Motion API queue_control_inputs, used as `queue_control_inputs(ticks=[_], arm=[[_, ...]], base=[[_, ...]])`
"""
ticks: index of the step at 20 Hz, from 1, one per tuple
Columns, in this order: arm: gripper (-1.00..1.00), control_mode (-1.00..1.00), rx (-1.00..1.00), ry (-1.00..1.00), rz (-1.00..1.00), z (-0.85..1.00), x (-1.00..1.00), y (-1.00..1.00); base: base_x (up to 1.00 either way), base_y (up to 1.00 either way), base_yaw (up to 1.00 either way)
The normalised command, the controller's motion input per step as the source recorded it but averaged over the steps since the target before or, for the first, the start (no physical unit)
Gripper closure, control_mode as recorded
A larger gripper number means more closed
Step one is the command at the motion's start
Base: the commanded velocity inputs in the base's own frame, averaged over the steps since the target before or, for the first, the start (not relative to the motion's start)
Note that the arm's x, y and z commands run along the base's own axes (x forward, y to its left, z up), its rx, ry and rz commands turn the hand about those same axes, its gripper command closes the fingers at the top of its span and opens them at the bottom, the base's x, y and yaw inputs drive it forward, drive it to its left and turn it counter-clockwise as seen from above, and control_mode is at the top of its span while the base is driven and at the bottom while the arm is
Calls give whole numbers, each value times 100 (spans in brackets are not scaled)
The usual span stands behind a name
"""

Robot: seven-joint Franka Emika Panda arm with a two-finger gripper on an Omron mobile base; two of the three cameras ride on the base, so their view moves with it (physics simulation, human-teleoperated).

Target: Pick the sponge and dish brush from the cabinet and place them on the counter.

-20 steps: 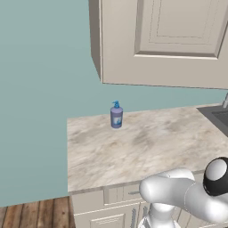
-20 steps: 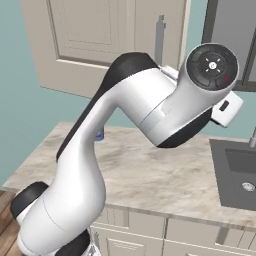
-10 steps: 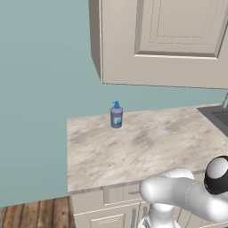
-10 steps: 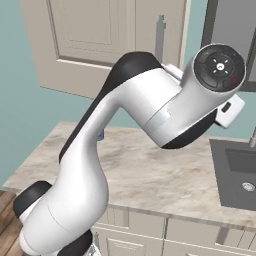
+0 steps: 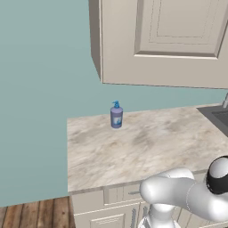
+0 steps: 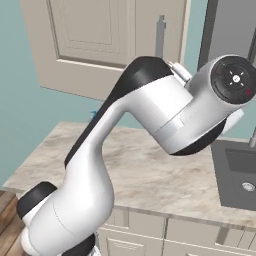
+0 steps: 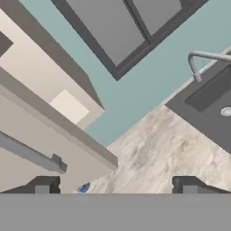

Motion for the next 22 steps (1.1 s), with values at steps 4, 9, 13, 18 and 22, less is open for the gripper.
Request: queue_control_inputs(ticks=[4,9,13,18,22], arm=[[-100,-100,30,0,0,0,3,0],[-100,-100,23,0,0,0,10,0],[-100,-100,18,0,0,0,18,0],[-100,-100,18,0,2,-1,28,0],[-100,-100,9,-1,9,-16,37,1]], base=[[0,0,0],[0,0,0],[0,0,0],[0,0,0],[0,0,0]])
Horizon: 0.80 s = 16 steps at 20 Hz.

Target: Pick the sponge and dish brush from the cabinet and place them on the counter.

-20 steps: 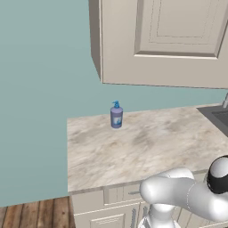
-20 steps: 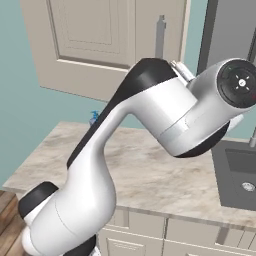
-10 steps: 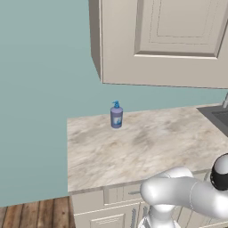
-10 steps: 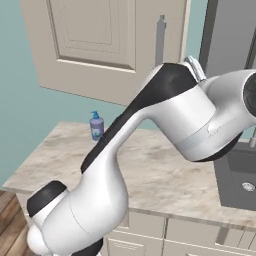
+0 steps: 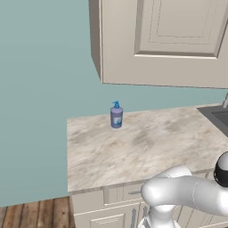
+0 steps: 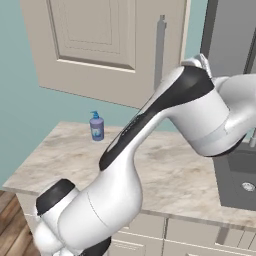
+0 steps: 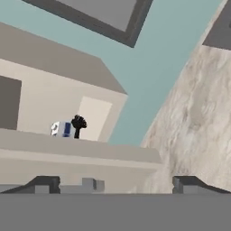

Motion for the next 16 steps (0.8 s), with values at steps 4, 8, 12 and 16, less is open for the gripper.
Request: queue_control_inputs(ticks=[4,8,12,16], arm=[[-100,-100,3,-2,10,-26,40,0],[-100,-100,0,-4,7,-12,38,0],[-100,-100,0,-3,5,0,21,0],[-100,-100,1,-1,3,0,21,0]], base=[[0,0,0],[0,0,0],[0,0,0],[0,0,0]])
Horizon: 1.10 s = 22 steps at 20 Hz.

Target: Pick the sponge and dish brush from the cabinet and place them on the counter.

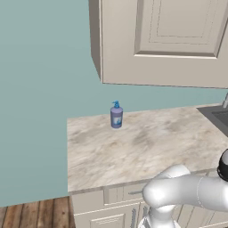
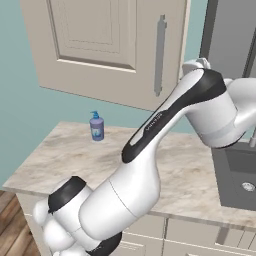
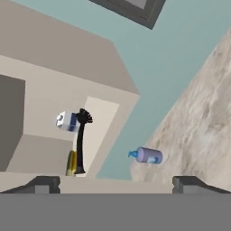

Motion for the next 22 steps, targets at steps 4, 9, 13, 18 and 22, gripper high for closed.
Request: queue_control_inputs(ticks=[4,9,13,18,22], arm=[[-100,-100,5,0,3,0,29,0],[-100,-100,8,0,5,0,33,-4],[-100,-100,11,0,2,0,31,-14],[-100,-100,10,0,4,0,20,-4],[-100,-100,7,0,13,0,3,0]], base=[[0,0,0],[0,0,0],[0,0,0],[0,0,0],[0,0,0]])
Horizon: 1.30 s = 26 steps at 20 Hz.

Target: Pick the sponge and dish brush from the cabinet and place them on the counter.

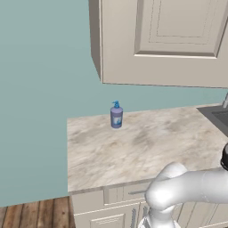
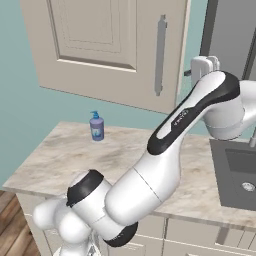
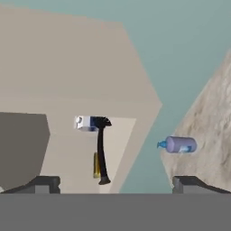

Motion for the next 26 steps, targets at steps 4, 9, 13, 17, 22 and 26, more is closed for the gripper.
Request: queue_control_inputs(ticks=[4,9,13,17,22,26], arm=[[-100,-100,5,0,21,0,0,0],[-100,-100,6,0,28,0,0,0],[-100,-100,4,0,30,0,1,0],[-100,-100,3,0,31,0,0,0],[-100,-100,2,1,31,1,0,0],[-100,-100,4,0,28,7,0,0]], base=[[0,0,0],[0,0,0],[0,0,0],[0,0,0],[0,0,0],[0,0,0]])
